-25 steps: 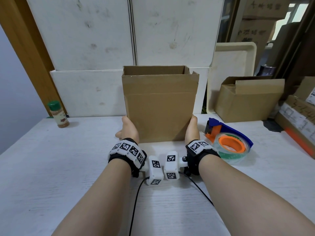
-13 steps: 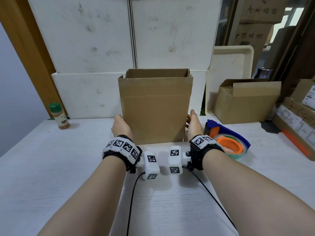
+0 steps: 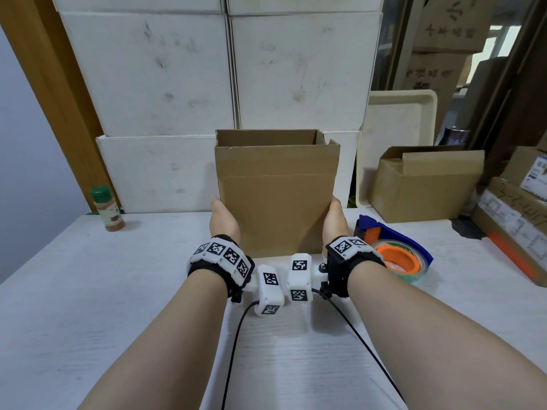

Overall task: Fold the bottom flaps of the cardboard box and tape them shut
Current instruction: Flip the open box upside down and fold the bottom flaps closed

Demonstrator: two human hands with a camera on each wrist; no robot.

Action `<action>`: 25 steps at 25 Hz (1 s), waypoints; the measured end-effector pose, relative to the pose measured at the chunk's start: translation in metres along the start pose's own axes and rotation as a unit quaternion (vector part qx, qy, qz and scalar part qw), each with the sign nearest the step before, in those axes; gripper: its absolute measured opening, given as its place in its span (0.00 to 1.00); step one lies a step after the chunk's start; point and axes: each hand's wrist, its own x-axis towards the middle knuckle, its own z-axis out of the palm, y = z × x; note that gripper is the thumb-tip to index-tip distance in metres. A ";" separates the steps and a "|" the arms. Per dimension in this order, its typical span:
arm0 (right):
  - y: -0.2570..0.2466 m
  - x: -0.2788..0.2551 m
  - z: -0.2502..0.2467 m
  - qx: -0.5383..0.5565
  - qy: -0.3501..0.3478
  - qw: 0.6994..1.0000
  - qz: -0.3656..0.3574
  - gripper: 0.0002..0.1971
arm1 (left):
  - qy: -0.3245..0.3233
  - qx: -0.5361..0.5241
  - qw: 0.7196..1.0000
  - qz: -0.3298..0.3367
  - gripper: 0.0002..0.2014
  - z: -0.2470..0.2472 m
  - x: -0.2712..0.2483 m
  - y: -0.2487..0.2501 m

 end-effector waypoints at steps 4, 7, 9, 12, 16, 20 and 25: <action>-0.002 -0.004 -0.001 -0.002 0.000 1.000 0.013 0.19 | 0.011 0.011 1.000 -0.004 0.28 0.003 0.003 -0.001; -0.003 -0.006 -0.003 -0.013 0.009 1.000 0.017 0.19 | 0.013 0.008 1.000 0.010 0.28 0.005 0.009 -0.003; -0.004 -0.009 -0.005 -0.026 0.019 0.999 0.021 0.19 | 0.023 0.009 0.999 0.026 0.27 0.007 0.012 -0.003; -0.007 -0.013 -0.006 -0.032 0.028 0.999 0.029 0.19 | 0.029 0.026 0.998 0.043 0.28 0.010 0.023 -0.008; -0.010 -0.017 -0.006 -0.035 0.030 0.998 0.038 0.19 | 0.032 0.035 0.998 0.052 0.29 0.011 0.024 -0.009; -0.011 -0.018 -0.004 -0.017 0.022 0.999 0.035 0.17 | 0.024 0.009 0.999 0.028 0.29 0.009 0.012 -0.006; -0.011 -0.021 0.000 -0.024 0.023 0.999 0.032 0.17 | 0.030 0.011 0.999 0.000 0.27 0.004 -0.002 0.001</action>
